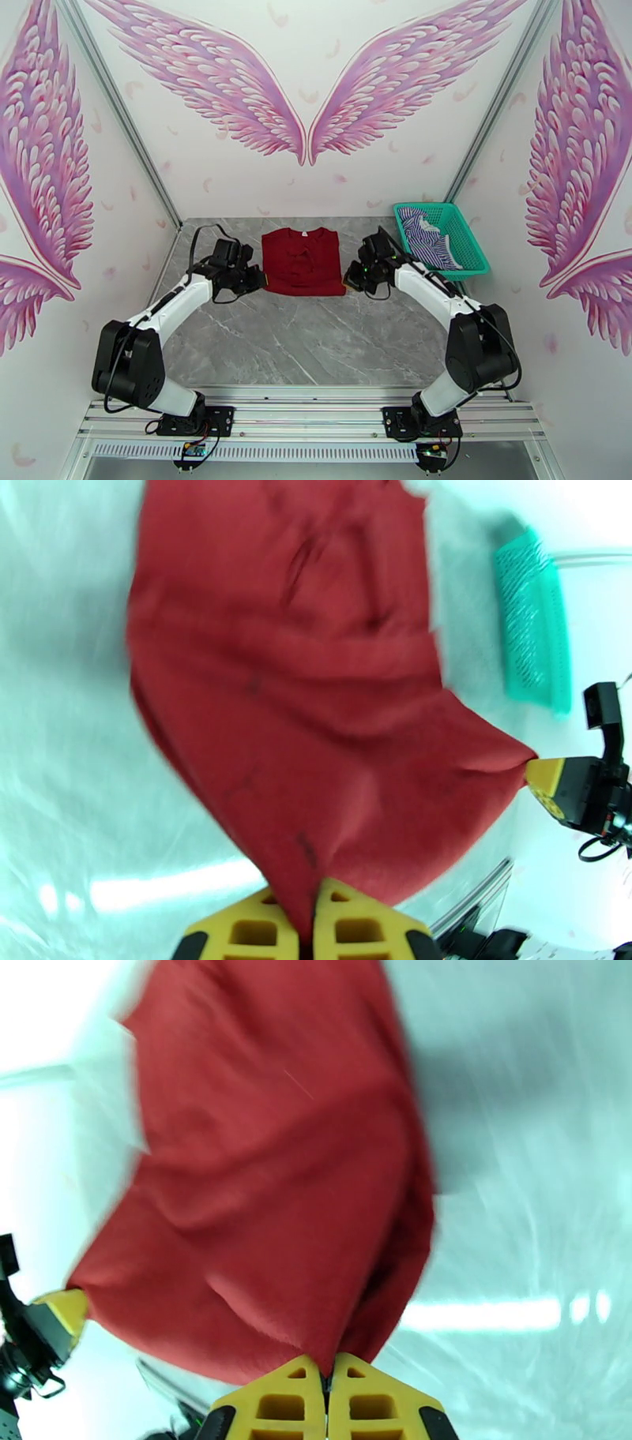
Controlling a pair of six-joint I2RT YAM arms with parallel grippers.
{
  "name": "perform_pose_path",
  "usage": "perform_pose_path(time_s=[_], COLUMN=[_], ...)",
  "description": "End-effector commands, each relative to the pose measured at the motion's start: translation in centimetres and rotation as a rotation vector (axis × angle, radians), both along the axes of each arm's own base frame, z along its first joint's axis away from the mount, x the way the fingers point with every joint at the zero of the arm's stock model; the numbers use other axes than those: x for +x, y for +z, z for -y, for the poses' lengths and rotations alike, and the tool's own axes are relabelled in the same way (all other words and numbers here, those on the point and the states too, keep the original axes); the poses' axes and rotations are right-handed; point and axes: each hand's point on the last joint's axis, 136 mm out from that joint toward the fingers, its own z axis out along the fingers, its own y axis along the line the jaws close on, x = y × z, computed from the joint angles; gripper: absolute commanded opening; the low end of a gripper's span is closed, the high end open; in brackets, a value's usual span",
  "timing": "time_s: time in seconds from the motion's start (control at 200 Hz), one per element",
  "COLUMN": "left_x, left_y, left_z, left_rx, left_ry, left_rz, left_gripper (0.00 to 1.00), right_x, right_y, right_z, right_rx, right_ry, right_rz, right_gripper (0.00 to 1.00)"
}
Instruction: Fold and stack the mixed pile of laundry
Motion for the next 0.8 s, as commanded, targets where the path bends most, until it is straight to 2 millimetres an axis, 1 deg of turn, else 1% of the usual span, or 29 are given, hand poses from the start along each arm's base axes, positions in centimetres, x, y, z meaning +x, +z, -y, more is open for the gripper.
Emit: perform_pose_path(time_s=[0.0,0.01,0.07,0.2,0.285,0.295,0.395,0.475,0.49,0.655,0.685,0.7,0.715,0.72,0.8], left_x=[2.6,3.0,4.8,8.8,11.4,11.7,14.6,16.5,16.9,20.8,21.3,21.7,22.0,22.1,23.5], left_y=[0.8,1.0,1.9,2.7,3.1,3.3,3.3,2.9,2.6,1.7,1.1,1.2,0.9,0.8,-0.6], left_z=[-0.6,-0.7,-0.9,-0.5,-0.5,-0.6,-0.7,-0.6,-0.5,0.0,0.0,0.0,0.0,0.0,0.0], left_rx=[0.016,0.014,0.004,-0.022,-0.046,-0.05,-0.079,-0.1,-0.102,-0.133,-0.133,-0.135,-0.137,-0.137,-0.147], left_ry=[0.025,0.03,0.045,0.054,0.066,0.067,0.084,0.084,0.082,0.083,0.085,0.085,0.087,0.087,0.101], left_rz=[-0.002,0.003,0.021,0.055,0.078,0.086,0.099,0.096,0.09,0.109,0.1,0.105,0.101,0.099,0.091], left_gripper=[0.0,0.0,0.0,0.0,0.0,0.0,0.0,0.0,0.0,0.0,0.0,0.0,0.0,0.0,0.0], right_x=[3.2,3.6,5.7,10.0,12.3,12.6,15.2,17.0,17.3,20.6,21.2,21.5,21.8,21.9,23.5], right_y=[1.0,1.5,2.4,4.1,4.6,4.6,5.1,4.9,4.8,3.1,2.5,2.3,2.1,2.5,1.3], right_z=[0.5,0.4,0.1,-0.5,-0.5,-0.5,-0.4,-0.4,-0.4,-0.7,-0.8,-0.9,-1.0,-1.0,-1.1], right_rx=[-0.071,-0.069,-0.065,-0.049,-0.049,-0.047,-0.027,-0.014,-0.011,0.025,0.032,0.036,0.041,0.044,0.061], right_ry=[-0.023,-0.023,-0.029,-0.041,-0.055,-0.057,-0.076,-0.088,-0.089,-0.093,-0.093,-0.092,-0.09,-0.091,-0.089], right_rz=[0.04,0.052,0.083,0.153,0.189,0.194,0.242,0.26,0.261,0.284,0.29,0.291,0.298,0.306,0.328], right_gripper=[0.0,0.0,0.0,0.0,0.0,0.0,0.0,0.0,0.0,0.0,0.0,0.0,0.0,0.0,0.0])
